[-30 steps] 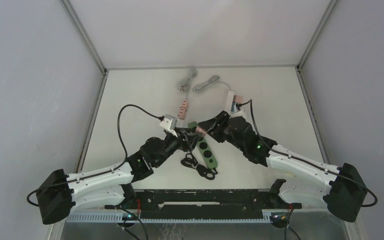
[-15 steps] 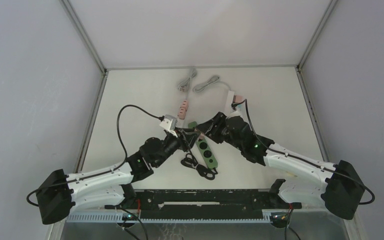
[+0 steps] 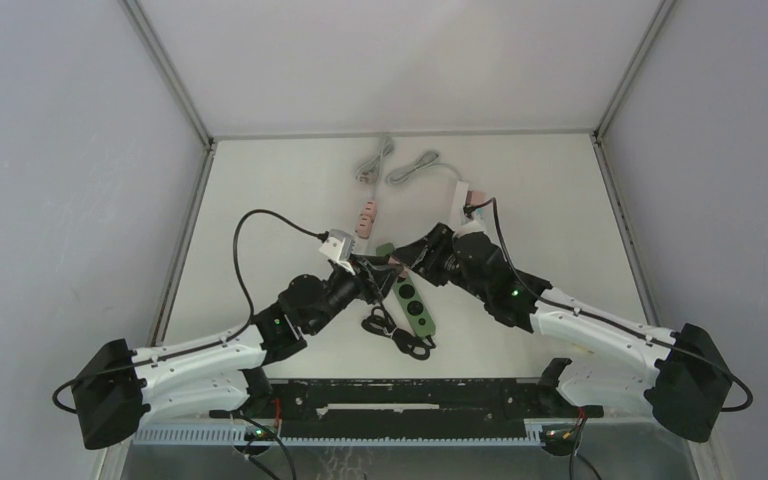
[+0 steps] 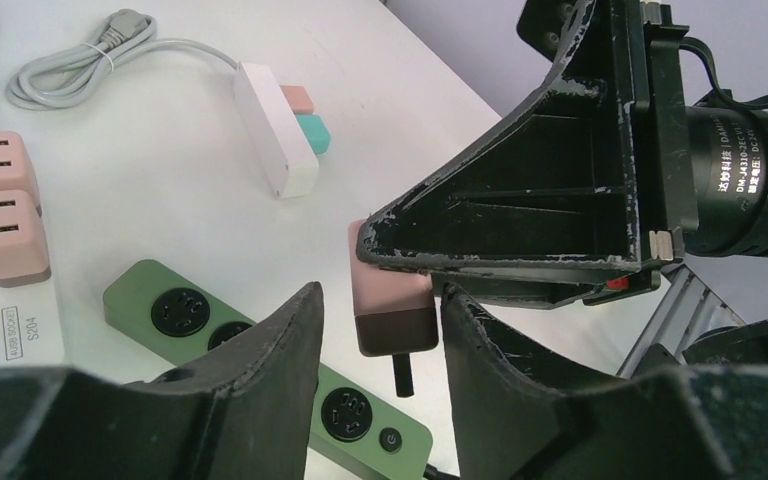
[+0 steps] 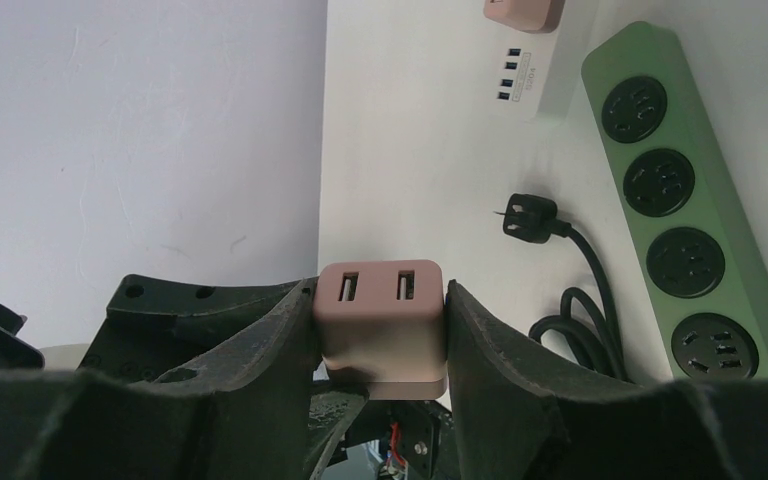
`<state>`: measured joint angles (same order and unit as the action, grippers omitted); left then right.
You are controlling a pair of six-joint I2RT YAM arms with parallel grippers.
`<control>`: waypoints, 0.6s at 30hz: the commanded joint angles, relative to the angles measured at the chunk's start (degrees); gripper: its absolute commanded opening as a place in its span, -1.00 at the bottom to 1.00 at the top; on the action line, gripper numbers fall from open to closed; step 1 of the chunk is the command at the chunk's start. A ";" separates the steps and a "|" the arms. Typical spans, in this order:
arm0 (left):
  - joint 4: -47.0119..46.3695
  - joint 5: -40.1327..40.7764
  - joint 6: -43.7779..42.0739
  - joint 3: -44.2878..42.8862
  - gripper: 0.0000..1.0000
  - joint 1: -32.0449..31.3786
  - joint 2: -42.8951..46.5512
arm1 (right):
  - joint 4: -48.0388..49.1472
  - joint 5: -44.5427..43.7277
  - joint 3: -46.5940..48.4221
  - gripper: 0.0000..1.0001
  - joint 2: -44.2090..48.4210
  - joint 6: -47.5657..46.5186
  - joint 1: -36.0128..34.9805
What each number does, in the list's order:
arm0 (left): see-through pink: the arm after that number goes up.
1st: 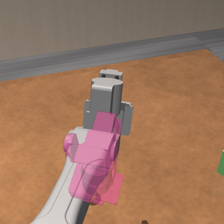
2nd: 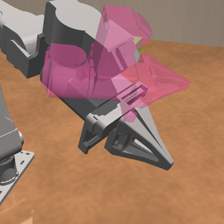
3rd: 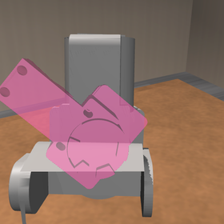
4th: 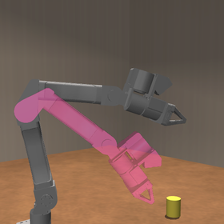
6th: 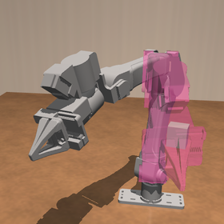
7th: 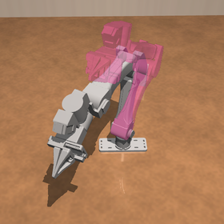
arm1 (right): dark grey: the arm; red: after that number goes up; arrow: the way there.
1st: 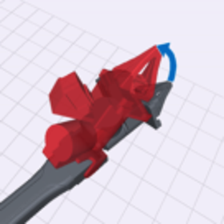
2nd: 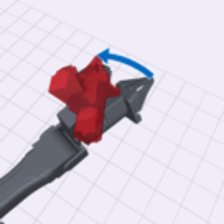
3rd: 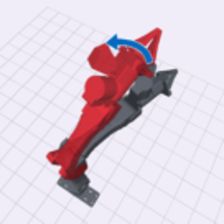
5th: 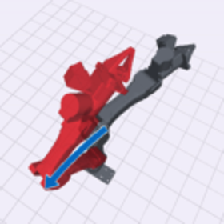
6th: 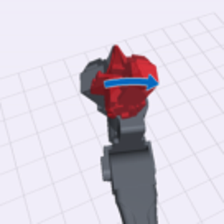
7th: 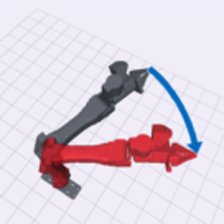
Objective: Insert the plug
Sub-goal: Adjust the plug.
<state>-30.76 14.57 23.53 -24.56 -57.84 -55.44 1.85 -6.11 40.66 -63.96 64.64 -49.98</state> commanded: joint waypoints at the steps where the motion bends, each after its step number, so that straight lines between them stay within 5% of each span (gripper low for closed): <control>1: -0.82 -0.98 -0.45 -2.38 0.00 -0.08 0.15 | 3.48 0.13 1.17 -0.32 1.57 -1.03 -0.54; 13: -0.77 -3.55 -3.61 -1.87 -0.84 0.09 2.18 | 2.66 0.15 1.14 -0.16 2.58 -4.05 -0.65; 18: -0.61 -6.22 -5.39 -0.76 -0.99 1.05 4.70 | 3.12 2.82 1.15 0.22 3.41 -8.92 -0.13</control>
<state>-29.67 11.46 21.32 -24.56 -57.58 -53.63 1.96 -5.17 40.66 -62.61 61.06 -50.13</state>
